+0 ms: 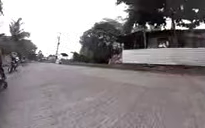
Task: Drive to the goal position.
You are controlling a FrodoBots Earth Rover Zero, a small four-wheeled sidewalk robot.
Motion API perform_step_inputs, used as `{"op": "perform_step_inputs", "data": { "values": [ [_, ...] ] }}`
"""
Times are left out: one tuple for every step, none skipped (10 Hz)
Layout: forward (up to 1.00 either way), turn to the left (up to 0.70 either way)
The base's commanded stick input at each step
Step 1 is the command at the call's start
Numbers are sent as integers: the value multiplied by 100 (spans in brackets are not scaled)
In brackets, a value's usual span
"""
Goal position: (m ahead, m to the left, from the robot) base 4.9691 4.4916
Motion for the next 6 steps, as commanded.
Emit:
{"op": "perform_step_inputs", "data": {
  "values": [
    [70,27],
    [70,27],
    [70,27],
    [70,27],
    [70,27],
    [70,27]
  ]
}}
